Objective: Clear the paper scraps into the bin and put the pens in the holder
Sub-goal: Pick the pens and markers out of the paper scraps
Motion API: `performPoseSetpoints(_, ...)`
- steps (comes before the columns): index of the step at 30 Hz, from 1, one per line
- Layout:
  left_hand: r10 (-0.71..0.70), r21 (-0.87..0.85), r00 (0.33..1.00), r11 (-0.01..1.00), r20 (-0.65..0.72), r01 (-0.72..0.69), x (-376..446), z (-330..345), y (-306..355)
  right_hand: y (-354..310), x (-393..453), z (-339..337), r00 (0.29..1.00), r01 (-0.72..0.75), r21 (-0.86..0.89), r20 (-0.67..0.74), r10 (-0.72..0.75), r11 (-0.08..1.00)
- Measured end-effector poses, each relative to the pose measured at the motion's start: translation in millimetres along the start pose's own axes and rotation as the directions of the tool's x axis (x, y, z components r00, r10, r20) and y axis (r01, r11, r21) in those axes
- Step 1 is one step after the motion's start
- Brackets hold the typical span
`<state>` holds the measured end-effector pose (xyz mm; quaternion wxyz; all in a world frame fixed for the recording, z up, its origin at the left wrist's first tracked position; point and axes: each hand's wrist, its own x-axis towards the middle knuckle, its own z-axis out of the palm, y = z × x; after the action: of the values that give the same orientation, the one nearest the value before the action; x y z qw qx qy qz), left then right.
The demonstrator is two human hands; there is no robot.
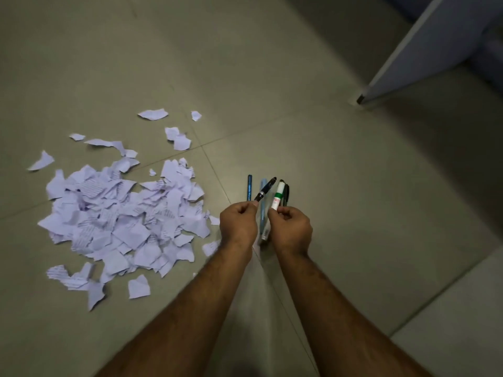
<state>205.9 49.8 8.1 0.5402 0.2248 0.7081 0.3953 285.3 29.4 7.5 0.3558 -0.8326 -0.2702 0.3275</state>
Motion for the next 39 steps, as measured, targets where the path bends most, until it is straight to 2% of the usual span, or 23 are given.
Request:
performPoseSetpoints(5,0.083,0.124,0.997,0.989,0.011,-0.083,-12,30,-13,21,12,-24,0.997,-0.033,-0.074,-0.078,0.028,0.997)
performPoseSetpoints(8,0.190,0.283,0.980,0.939,0.054,-0.197,-11,40,-20,25,21,-27,0.996,-0.040,-0.108,-0.078,0.032,0.993)
performPoseSetpoints(10,0.288,0.473,0.955,0.833,0.075,-0.288,-7,43,-26,23,27,-27,0.998,-0.033,-0.133,-0.063,0.025,0.991)
performPoseSetpoints(12,0.379,0.662,0.921,0.668,0.090,-0.340,-7,44,-26,21,33,-26,0.999,0.000,-0.164,-0.053,-0.009,0.986)
performPoseSetpoints(14,0.434,0.776,0.893,0.520,0.120,-0.358,-7,46,-22,20,39,-25,0.998,0.010,-0.189,-0.051,-0.020,0.982)
performPoseSetpoints(15,0.440,0.795,0.888,0.486,0.137,-0.363,-7,46,-18,20,42,-24,0.998,0.007,-0.192,-0.055,-0.018,0.981)
performPoseSetpoints(17,0.415,0.780,0.897,0.508,0.151,-0.366,-7,51,-14,21,46,-26,0.998,0.003,-0.198,-0.061,-0.016,0.980)
performPoseSetpoints(19,0.353,0.713,0.923,0.608,0.152,-0.350,-7,55,-11,23,47,-27,0.998,0.005,-0.212,-0.064,-0.019,0.977)
performPoseSetpoints(21,0.331,0.677,0.929,0.648,0.165,-0.350,-9,59,-8,25,47,-29,0.998,0.004,-0.207,-0.062,-0.017,0.978)
performPoseSetpoints(24,0.366,0.703,0.903,0.580,0.226,-0.411,-14,63,-4,30,49,-31,0.998,-0.003,-0.155,-0.069,-0.007,0.988)
performPoseSetpoints(26,0.365,0.725,0.890,0.530,0.272,-0.439,-15,62,-4,31,48,-30,0.993,0.001,-0.111,-0.120,-0.014,0.994)
performPoseSetpoints(30,0.364,0.691,0.896,0.580,0.254,-0.431,-9,50,5,18,44,-22,0.984,0.024,-0.062,-0.174,-0.035,0.998)
performPoseSetpoints(35,0.364,0.633,0.915,0.671,0.173,-0.387,20,-24,39,-27,18,22,0.965,0.252,-0.029,-0.071,-0.253,0.967)
performPoseSetpoints(37,0.342,0.586,0.932,0.733,0.120,-0.344,26,-49,52,-48,2,40,0.963,0.268,0.058,0.014,-0.269,0.962)
performPoseSetpoints(39,0.322,0.491,0.946,0.820,0.027,-0.294,32,-91,72,-78,-29,70,0.942,0.270,0.172,0.155,-0.297,0.947)
